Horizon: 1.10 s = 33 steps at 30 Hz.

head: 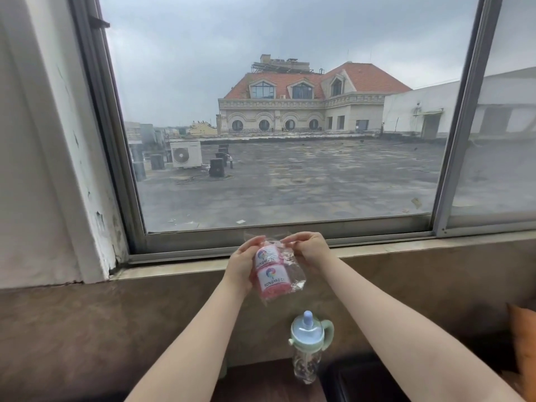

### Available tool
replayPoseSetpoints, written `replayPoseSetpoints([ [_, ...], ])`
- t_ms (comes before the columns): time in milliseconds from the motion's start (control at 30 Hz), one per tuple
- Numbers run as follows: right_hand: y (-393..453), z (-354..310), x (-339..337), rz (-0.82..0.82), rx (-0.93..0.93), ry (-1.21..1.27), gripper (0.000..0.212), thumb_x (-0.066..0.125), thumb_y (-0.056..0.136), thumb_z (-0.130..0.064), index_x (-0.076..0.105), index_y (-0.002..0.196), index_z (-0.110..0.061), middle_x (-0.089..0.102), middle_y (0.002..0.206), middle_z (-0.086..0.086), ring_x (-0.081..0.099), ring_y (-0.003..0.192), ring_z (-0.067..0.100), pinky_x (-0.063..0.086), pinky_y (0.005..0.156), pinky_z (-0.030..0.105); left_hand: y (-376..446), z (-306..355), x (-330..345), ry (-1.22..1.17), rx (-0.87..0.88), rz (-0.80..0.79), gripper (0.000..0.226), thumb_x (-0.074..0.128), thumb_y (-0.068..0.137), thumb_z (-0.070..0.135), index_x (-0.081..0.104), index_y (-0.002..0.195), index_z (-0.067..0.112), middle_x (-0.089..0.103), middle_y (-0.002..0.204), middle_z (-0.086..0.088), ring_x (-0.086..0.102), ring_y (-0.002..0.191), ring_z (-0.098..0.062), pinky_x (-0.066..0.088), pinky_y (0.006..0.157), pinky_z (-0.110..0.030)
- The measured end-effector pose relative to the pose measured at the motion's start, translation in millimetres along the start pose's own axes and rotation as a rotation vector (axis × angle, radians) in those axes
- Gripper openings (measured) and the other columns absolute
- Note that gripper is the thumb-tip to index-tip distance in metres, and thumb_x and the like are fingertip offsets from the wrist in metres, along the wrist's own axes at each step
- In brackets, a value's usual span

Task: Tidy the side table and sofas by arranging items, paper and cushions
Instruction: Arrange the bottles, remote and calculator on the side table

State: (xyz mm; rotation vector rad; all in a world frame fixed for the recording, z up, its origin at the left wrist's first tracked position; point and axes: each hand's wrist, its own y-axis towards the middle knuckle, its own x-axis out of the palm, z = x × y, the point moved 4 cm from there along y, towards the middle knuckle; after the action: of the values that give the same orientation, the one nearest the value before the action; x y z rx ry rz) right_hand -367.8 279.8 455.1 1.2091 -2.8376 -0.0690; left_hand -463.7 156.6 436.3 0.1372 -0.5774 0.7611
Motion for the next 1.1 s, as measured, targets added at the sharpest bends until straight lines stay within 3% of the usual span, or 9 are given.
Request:
replayPoseSetpoints([
  [100, -4, 0, 8, -0.007, 0.060, 0.033, 0.041, 0.045, 0.086, 0.015, 0.070, 0.061, -0.006, 0.063, 0.070, 0.013, 0.060, 0.053, 0.016, 0.052, 0.050, 0.024, -2, 0, -4, 0.025, -0.012, 0.017, 0.020, 0.050, 0.090, -0.006, 0.063, 0.085, 0.008, 0.065, 0.078, -0.015, 0.062, 0.060, -0.023, 0.055, 0.051, -0.028],
  [300, -10, 8, 21, -0.157, 0.403, 0.059, 0.032, 0.050, 0.093, -0.036, 0.058, 0.085, -0.006, 0.057, 0.076, 0.007, 0.056, 0.067, 0.021, 0.047, 0.059, 0.031, -5, -5, -2, 0.163, -0.022, 0.071, 0.023, 0.047, 0.092, -0.004, 0.063, 0.082, 0.009, 0.062, 0.078, -0.014, 0.058, 0.064, -0.024, 0.053, 0.058, -0.032],
  [467, -8, 7, 24, 0.027, 0.329, -0.104, 0.009, 0.069, 0.081, -0.003, 0.064, 0.074, -0.003, 0.062, 0.076, 0.011, 0.060, 0.063, 0.021, 0.052, 0.057, 0.031, -9, -9, 2, 0.106, -0.105, -0.038, 0.018, 0.044, 0.092, 0.009, 0.061, 0.088, 0.006, 0.060, 0.085, -0.015, 0.057, 0.071, -0.026, 0.048, 0.069, -0.034],
  [567, -10, 3, 18, 0.129, 0.220, -0.151, 0.008, 0.070, 0.080, 0.002, 0.066, 0.087, 0.001, 0.062, 0.076, 0.009, 0.060, 0.063, 0.016, 0.052, 0.053, 0.023, -9, -8, -3, -0.008, -0.118, -0.051, 0.031, 0.042, 0.093, 0.032, 0.061, 0.099, 0.008, 0.060, 0.100, -0.014, 0.057, 0.086, -0.027, 0.046, 0.076, -0.036],
  [667, -10, 2, 17, 0.215, 0.074, -0.354, 0.013, 0.073, 0.078, -0.002, 0.065, 0.088, -0.006, 0.063, 0.079, 0.005, 0.058, 0.066, 0.013, 0.051, 0.057, 0.021, -9, -7, 0, 0.189, -0.115, -0.039, 0.042, 0.048, 0.091, 0.051, 0.056, 0.108, 0.013, 0.059, 0.111, -0.008, 0.058, 0.094, -0.024, 0.046, 0.075, -0.034],
  [833, -14, 8, 24, 0.282, -0.113, -0.585, 0.012, 0.072, 0.076, -0.004, 0.065, 0.085, -0.007, 0.064, 0.084, 0.004, 0.055, 0.077, 0.014, 0.040, 0.068, 0.021, -7, -17, -1, 0.491, -0.095, 0.070, 0.007, 0.065, 0.087, 0.013, 0.060, 0.091, 0.011, 0.064, 0.095, -0.011, 0.060, 0.082, -0.021, 0.046, 0.073, -0.031],
  [933, -14, 26, 21, 0.298, -0.007, -0.346, 0.017, 0.074, 0.075, -0.001, 0.061, 0.080, -0.010, 0.062, 0.082, 0.004, 0.058, 0.077, 0.017, 0.050, 0.071, 0.028, -5, -25, -24, 0.475, -0.059, 0.149, 0.013, 0.065, 0.085, -0.001, 0.059, 0.080, 0.010, 0.063, 0.085, -0.009, 0.061, 0.075, -0.018, 0.054, 0.064, -0.026],
  [1033, -15, 51, 25, 0.259, 0.124, -0.127, 0.016, 0.071, 0.079, -0.002, 0.059, 0.078, -0.012, 0.062, 0.078, 0.005, 0.060, 0.069, 0.018, 0.053, 0.064, 0.031, -1, -38, -51, 0.516, -0.036, 0.266, 0.012, 0.069, 0.084, 0.003, 0.064, 0.075, 0.009, 0.068, 0.085, -0.013, 0.063, 0.077, -0.025, 0.057, 0.077, -0.041],
  [1100, -18, 71, 35, 0.161, 0.206, -0.113, 0.007, 0.067, 0.085, -0.010, 0.061, 0.084, -0.010, 0.061, 0.077, 0.005, 0.058, 0.065, 0.016, 0.051, 0.058, 0.027, -3, -46, -67, 0.518, -0.015, 0.371, 0.010, 0.070, 0.084, 0.006, 0.066, 0.075, 0.010, 0.069, 0.082, -0.010, 0.062, 0.069, -0.022, 0.056, 0.065, -0.034],
])
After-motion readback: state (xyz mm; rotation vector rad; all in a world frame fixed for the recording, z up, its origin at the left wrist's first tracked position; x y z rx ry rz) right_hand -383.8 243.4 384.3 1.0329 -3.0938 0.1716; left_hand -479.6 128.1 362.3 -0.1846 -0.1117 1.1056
